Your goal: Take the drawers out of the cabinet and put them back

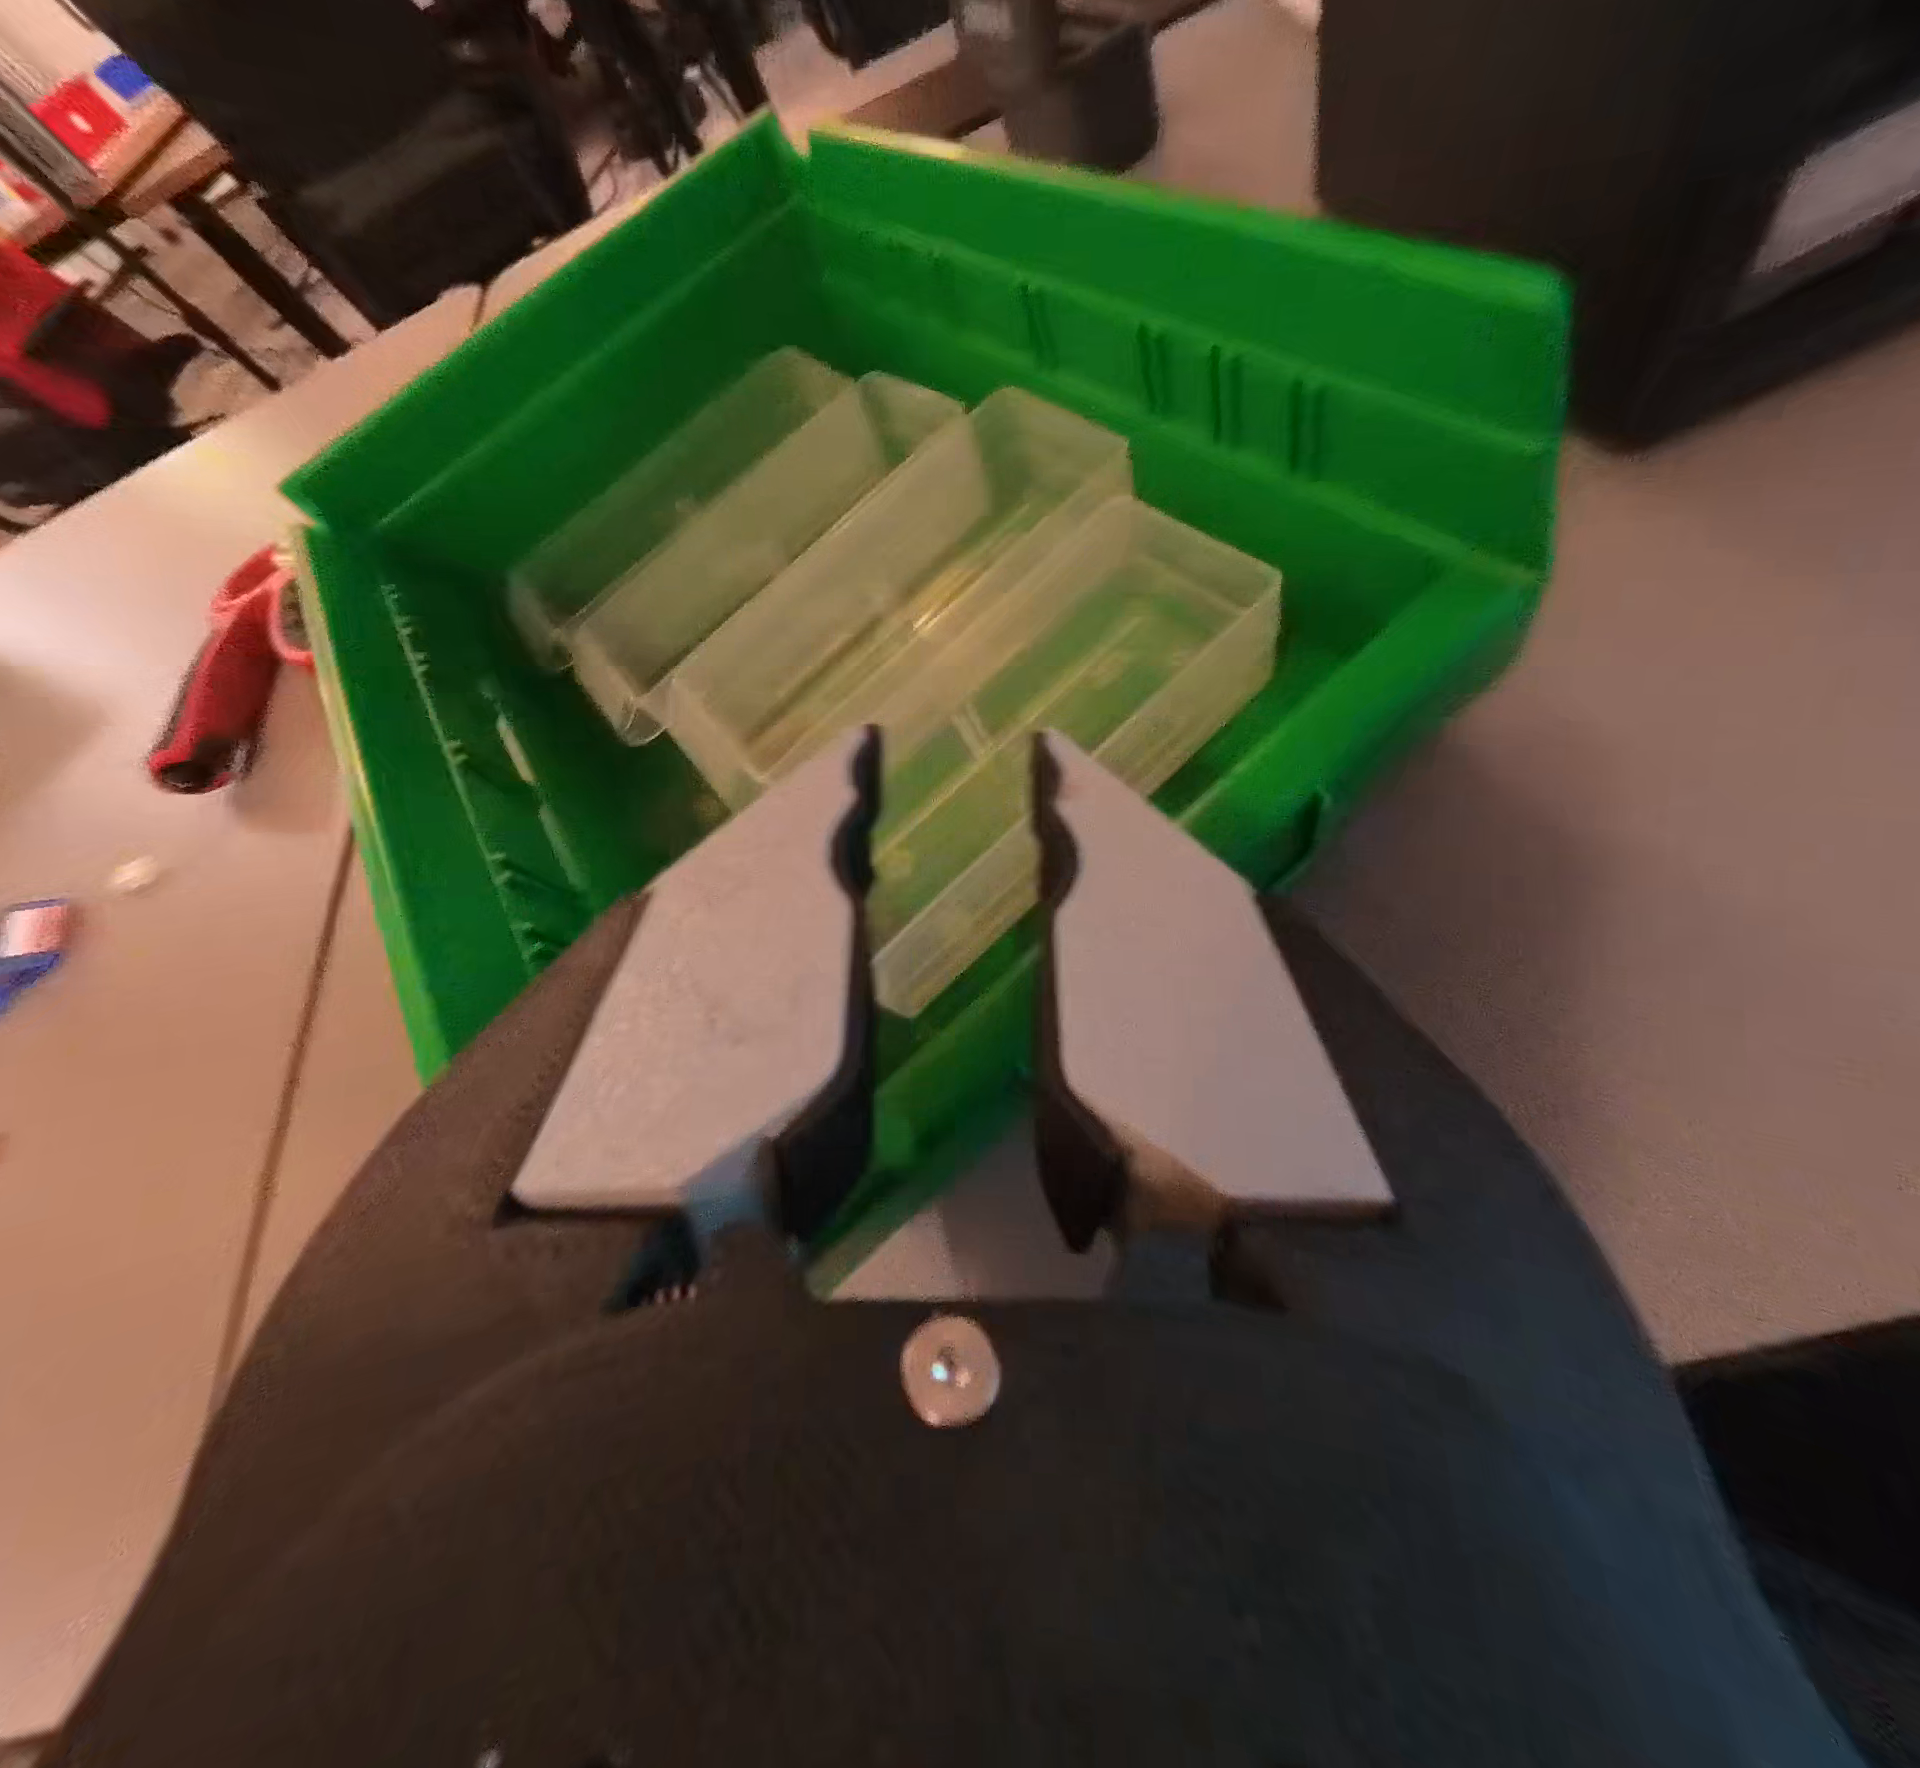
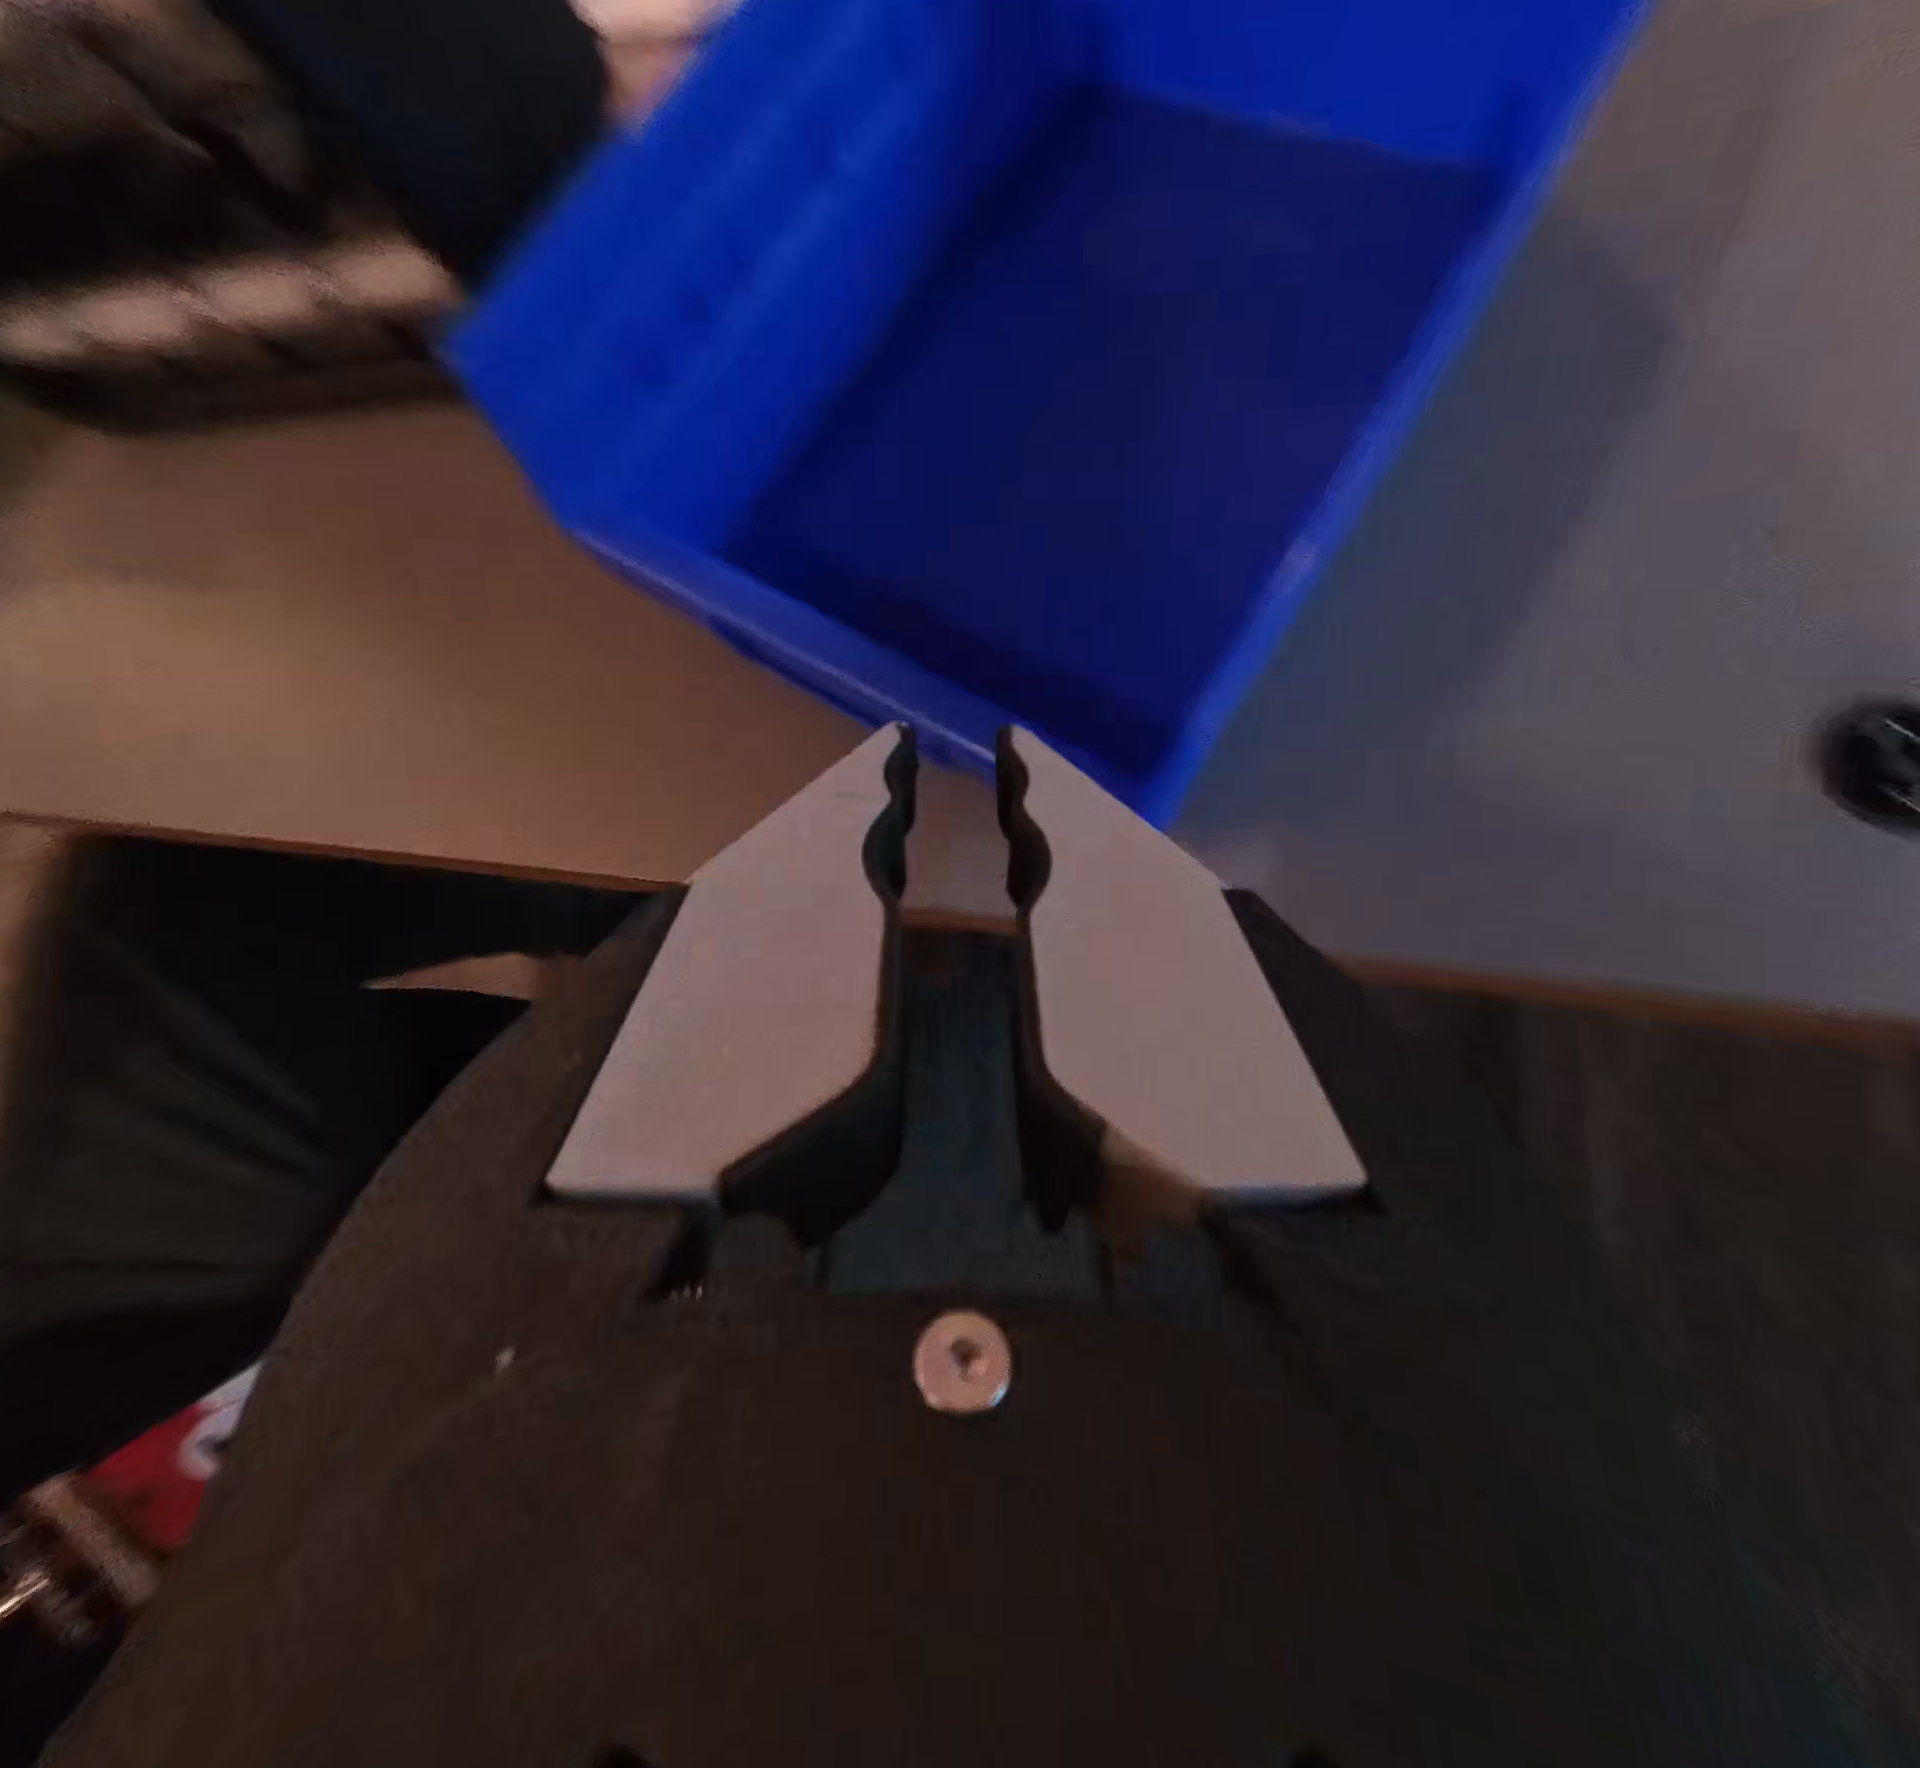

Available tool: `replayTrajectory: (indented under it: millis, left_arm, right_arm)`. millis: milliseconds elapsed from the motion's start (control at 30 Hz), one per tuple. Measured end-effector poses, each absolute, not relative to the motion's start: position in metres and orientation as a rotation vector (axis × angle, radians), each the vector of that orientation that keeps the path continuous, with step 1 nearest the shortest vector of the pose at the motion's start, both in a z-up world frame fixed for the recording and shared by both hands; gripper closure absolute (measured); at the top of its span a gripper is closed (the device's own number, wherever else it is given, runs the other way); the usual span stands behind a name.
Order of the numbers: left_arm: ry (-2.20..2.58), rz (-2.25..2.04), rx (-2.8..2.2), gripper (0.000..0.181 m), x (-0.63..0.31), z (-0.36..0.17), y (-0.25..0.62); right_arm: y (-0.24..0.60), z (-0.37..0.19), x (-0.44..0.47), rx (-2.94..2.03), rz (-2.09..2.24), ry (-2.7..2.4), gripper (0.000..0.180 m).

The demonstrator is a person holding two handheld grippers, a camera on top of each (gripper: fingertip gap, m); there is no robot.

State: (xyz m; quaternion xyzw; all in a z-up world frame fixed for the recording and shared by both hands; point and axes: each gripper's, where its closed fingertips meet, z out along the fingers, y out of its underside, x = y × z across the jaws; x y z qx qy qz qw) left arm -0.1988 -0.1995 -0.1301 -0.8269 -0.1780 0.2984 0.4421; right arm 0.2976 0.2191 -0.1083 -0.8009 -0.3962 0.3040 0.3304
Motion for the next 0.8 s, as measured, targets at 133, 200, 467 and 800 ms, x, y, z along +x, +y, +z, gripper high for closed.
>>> replayTrajectory:
  millis: [133, 200, 467, 800]
  left_arm:
    - [-0.460, 0.925, -2.098, 0.142, -0.224, -0.135, -0.224]
    - [-0.486, 0.892, -2.009, 0.143, -0.224, -0.120, -0.225]
    - [-0.298, 0.431, -1.962, 0.096, -0.124, -0.118, -0.128]
    - [-0.379, 0.759, -2.065, 0.142, -0.183, -0.150, -0.112]
  right_arm:
    - [0.184, -0.094, 0.258, -1.979, 1.016, -1.182, 0.152]
    - [0.172, -0.101, 0.238, -1.944, 0.984, -1.287, 0.150]
    - [0.166, -0.129, 0.143, -1.877, 0.754, -1.259, 0.112]
    - [0.190, -0.167, 0.142, -1.878, 0.419, -1.391, 0.153]
